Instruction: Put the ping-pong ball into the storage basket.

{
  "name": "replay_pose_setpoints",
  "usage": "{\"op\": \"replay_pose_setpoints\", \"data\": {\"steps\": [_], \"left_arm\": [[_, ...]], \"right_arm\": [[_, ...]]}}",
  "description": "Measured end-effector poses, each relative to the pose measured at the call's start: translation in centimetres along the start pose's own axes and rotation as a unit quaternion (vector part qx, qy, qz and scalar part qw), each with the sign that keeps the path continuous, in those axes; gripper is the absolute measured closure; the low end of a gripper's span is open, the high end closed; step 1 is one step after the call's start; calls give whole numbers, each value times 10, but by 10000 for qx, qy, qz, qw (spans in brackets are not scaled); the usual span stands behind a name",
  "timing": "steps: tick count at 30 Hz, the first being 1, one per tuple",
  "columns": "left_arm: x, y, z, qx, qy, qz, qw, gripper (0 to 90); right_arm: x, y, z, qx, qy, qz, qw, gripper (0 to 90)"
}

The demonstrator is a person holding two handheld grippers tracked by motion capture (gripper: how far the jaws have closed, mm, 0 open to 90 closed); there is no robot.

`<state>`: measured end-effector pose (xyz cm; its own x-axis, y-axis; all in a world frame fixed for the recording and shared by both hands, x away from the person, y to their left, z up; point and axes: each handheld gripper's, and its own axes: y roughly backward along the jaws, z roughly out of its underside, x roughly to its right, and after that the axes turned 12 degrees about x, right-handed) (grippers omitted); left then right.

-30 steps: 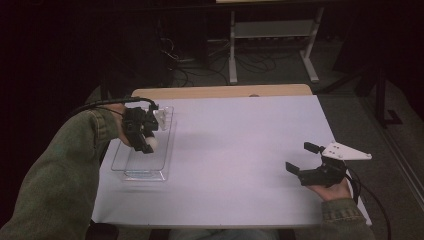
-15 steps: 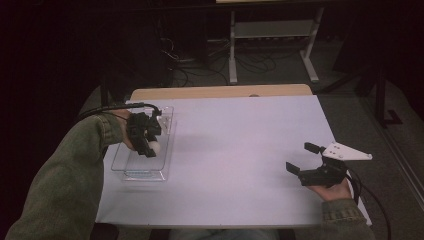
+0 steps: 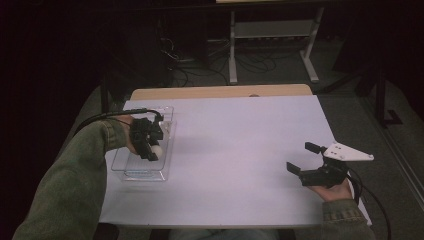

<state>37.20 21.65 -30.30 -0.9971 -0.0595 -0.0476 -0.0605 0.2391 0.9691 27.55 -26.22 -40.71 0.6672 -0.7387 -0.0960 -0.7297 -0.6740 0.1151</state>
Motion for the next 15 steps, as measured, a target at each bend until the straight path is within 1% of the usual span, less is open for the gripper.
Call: {"op": "replay_pose_setpoints", "data": {"steps": [3, 4, 11, 13, 15], "left_arm": [[0, -2, 1, -8, 10, 13, 10000, 511], [-1, -4, 2, 7, 35, 25, 10000, 510], [-1, -11, 4, 66, 44, 103, 9999, 510], [-2, -14, 5, 57, 33, 100, 9999, 511], [-2, -16, 7, 55, 65, 95, 9999, 511]], "right_arm": [[0, 0, 0, -4, 3, 1, 10000, 5], [0, 0, 0, -3, 5, 4, 10000, 5], [0, 0, -1, 8, 14, 8, 10000, 5], [0, 0, -1, 7, 20, 6, 10000, 4], [0, 0, 0, 1, 26, 3, 10000, 5]]}}
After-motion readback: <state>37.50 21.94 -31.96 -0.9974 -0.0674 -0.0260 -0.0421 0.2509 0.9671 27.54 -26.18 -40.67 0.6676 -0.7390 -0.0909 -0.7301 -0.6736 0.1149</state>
